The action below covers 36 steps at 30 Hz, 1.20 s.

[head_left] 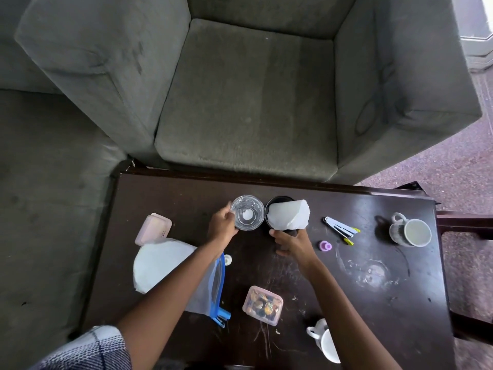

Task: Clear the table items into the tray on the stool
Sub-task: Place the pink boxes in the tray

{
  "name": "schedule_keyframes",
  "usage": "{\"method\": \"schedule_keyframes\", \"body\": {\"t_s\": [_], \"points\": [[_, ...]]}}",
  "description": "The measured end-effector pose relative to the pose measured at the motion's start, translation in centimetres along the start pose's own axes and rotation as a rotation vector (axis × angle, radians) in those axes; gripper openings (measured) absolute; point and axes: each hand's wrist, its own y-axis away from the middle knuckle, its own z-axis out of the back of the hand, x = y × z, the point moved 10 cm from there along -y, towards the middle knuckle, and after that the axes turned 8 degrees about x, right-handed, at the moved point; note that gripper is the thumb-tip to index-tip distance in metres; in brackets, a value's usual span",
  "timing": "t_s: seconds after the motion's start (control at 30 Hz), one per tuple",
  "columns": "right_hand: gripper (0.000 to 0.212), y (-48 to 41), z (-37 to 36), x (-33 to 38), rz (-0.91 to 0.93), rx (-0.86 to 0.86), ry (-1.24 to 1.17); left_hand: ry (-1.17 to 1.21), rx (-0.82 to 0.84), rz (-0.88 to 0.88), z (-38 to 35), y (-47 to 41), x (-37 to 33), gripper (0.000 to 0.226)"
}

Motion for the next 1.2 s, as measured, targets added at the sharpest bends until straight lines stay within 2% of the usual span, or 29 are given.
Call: {"method": "schedule_keyframes", "body": {"t_s": [0.1,0.17,0.23,0.3,0.4,0.47,0.63,0.7,0.77,0.9,1.0,1.07,1.2], "points": [[0.107,0.8,0.5,0.5,0.065,-0.045,-0.025,-0.423,-0.042,-0.071,2.1,-0.7,-0.5,0.059],[0.123,1.9,1.0,0.5,0.12,-0.102,-0.032,-0.761,-0.209,-0.124,6.1,-0.7,-1.2,0.067],[0.122,3.3,1.7,-0.4,0.136,-0.179,-0.034,-0.938,-0.374,-0.074,11.2,-0.4,-1.0,0.073],[0.106,5.1,2.1,-1.8,0.134,-0.224,-0.074,-0.983,-0.44,0.064,15.8,-0.3,0.9,0.079],[0.092,7.6,2.2,-4.6,0.087,-0.249,-0.057,-0.925,-0.335,0.215,19.1,-1.1,3.9,0.086],[0.083,8.9,2.8,-6.3,0.07,-0.305,-0.039,-0.919,-0.298,0.186,19.5,-1.3,4.5,0.082],[0.054,12.0,3.4,-8.4,0.014,-0.4,0.089,-0.899,-0.423,-0.057,17.7,1.3,0.7,0.074],[0.04,12.9,3.0,-8.7,0.005,-0.387,0.198,-0.787,-0.444,-0.205,15.9,2.9,-1.6,0.074],[0.035,13.4,1.8,-8.4,0.018,-0.353,0.361,-0.65,-0.408,-0.327,13.5,4.6,-3.0,0.074],[0.039,12.7,-1.9,-9.0,0.099,-0.236,0.811,-0.46,-0.23,-0.39,7.8,8.1,-1.3,0.076],[0.072,11.4,-3.5,-10.9,0.088,-0.182,1.021,-0.393,-0.146,-0.312,4.9,10.5,2.1,0.077],[0.081,10.9,-3.9,-11.4,0.051,-0.189,1.088,-0.386,-0.119,-0.264,3.5,11.9,3.9,0.074],[0.068,10.9,-3.7,-11.4,0.013,-0.226,1.067,-0.414,-0.099,-0.205,2.5,13.7,5.7,0.072]]}}
